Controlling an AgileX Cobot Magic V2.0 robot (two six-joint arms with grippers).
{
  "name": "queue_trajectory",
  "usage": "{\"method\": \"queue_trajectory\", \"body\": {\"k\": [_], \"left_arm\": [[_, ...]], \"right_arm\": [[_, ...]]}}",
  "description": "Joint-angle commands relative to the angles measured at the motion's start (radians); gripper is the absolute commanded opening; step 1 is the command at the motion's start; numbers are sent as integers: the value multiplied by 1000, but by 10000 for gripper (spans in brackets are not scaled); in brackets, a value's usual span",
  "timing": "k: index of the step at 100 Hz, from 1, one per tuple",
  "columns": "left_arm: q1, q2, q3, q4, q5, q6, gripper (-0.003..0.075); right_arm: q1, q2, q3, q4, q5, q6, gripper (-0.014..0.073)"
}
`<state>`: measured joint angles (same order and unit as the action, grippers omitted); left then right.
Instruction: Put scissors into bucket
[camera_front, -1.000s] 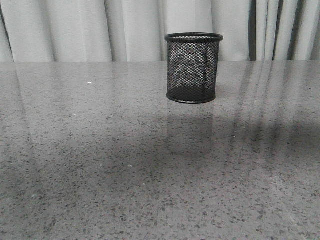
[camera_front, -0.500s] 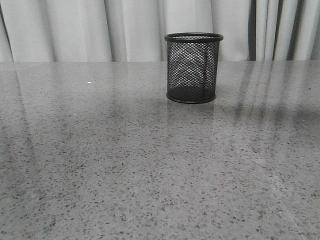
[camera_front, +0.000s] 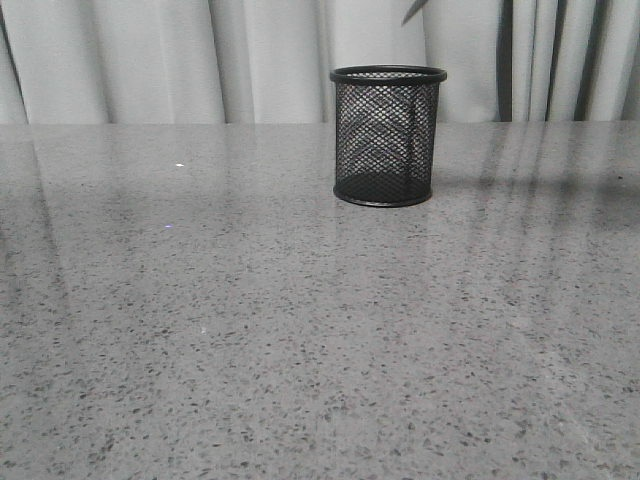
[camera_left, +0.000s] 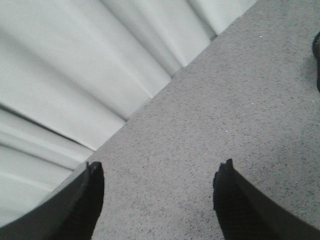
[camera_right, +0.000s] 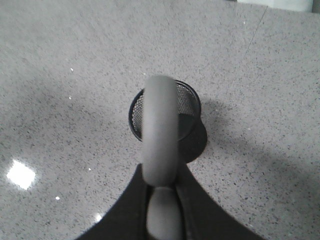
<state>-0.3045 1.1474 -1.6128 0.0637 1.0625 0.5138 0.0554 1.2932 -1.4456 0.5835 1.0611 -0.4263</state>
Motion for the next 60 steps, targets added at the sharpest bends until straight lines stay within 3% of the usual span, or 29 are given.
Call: {"method": "queue_trajectory", "body": {"k": [1,32,60], "left_arm": [[15,-31,-30,-17,-51,-14,440],[16,-37,-30,-17,-44,-14,440],[16,-37,-30,-17,-44,-14,440]], "right_arm": [[11,22,-76,-10,-13,5,-44],[143,167,-166,-129,-37,12,-44],[168,271,-245,-176,-33,15,-44]]}}
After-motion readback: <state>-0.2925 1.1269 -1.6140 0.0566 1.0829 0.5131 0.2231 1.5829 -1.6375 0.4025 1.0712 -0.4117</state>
